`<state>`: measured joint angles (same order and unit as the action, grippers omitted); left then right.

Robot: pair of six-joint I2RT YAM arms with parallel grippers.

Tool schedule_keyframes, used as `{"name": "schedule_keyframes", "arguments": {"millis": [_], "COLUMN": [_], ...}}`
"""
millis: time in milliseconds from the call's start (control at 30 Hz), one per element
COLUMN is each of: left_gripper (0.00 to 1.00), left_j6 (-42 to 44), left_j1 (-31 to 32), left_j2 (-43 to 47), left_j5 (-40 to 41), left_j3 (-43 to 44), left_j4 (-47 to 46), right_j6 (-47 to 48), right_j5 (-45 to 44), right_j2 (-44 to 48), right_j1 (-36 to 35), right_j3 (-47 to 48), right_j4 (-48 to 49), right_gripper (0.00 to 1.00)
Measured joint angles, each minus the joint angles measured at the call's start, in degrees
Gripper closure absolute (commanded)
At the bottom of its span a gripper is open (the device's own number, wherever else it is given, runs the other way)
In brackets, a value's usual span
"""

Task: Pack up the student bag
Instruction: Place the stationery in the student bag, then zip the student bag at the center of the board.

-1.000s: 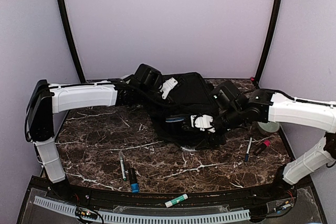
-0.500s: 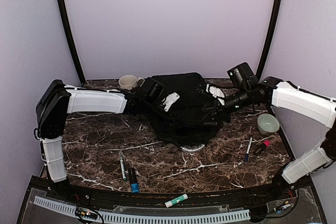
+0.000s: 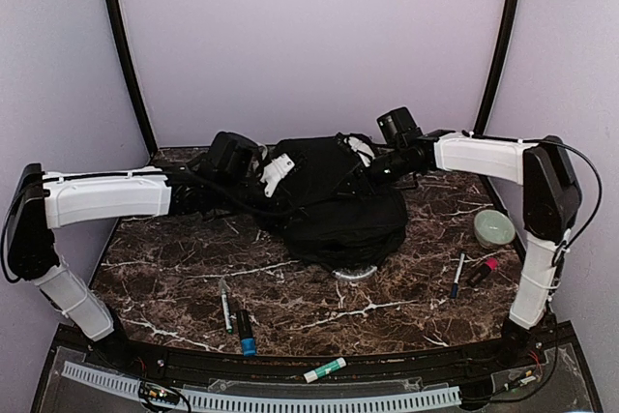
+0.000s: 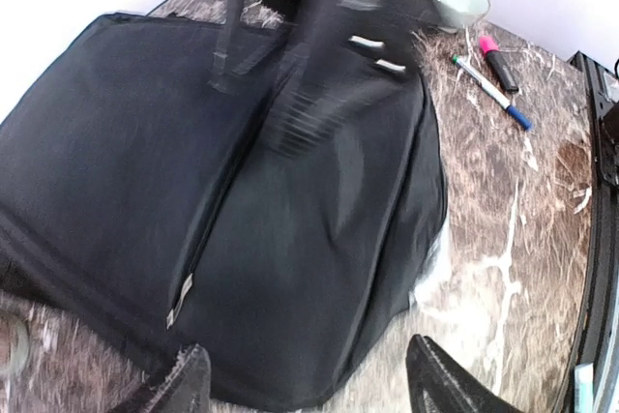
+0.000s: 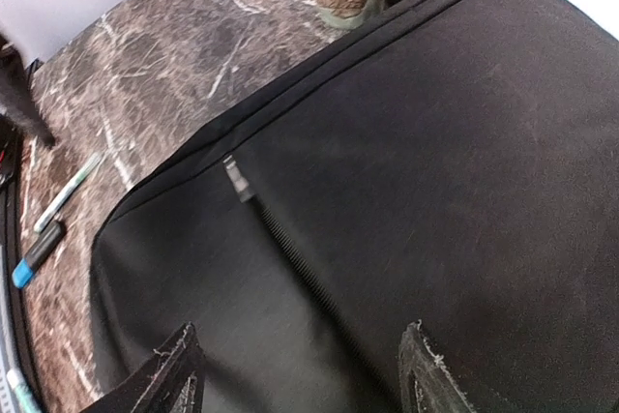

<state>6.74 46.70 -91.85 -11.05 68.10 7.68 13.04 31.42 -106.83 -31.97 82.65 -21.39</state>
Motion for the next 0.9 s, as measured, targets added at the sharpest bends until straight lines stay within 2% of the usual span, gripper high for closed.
{"name": "schedule_keyframes", "arguments": {"millis": [67,100,167,200,400,467,533,633,900], "left_gripper": [0.23,0.25,0.37,0.38,0.35,0.36,0.43,0.48,0.49], "left_j6": [-0.6,-1.0,-2.2,-2.8,-6.6,-7.6,-8.1,-8.1,-4.9], "left_j1": [-0.2,-0.3,-0.7,-1.2,-6.1,-7.3,-7.9,-8.3,-10.2], "left_j2": [3.4,5.1,6.7,7.2,7.5,7.5,7.1,4.4,-7.8], "left_j5": [1.2,2.2,3.3,3.6,2.7,2.9,3.1,3.1,-0.5], "left_j3": [-4.5,-7.2,-10.7,-12.2,-21.0,-22.8,-23.7,-23.9,-22.3], "left_j4": [-1.4,-2.2,-2.9,-3.5,-8.3,-9.8,-11.3,-15.4,-22.8], "right_j6": [-1.0,-1.7,-2.9,-3.5,-7.0,-8.0,-8.7,-9.0,-8.8], "right_j5": [-0.4,-0.6,-1.3,-1.5,-3.0,-3.2,-3.3,-3.3,-3.4], "right_j2": [-3.3,-5.4,-9.2,-10.8,-14.9,-15.2,-15.2,-15.3,-15.5], "right_j1": [0.1,0.1,0.2,0.3,0.5,0.8,1.2,1.8,2.4], "right_j3": [2.8,4.4,7.0,8.0,13.1,13.5,13.5,13.5,13.7], "right_j4": [0.3,0.4,0.4,0.3,-0.8,-0.9,-0.9,-0.9,-0.9], "right_gripper": [0.33,0.33,0.33,0.33,0.33,0.33,0.33,0.33,0.33]}}
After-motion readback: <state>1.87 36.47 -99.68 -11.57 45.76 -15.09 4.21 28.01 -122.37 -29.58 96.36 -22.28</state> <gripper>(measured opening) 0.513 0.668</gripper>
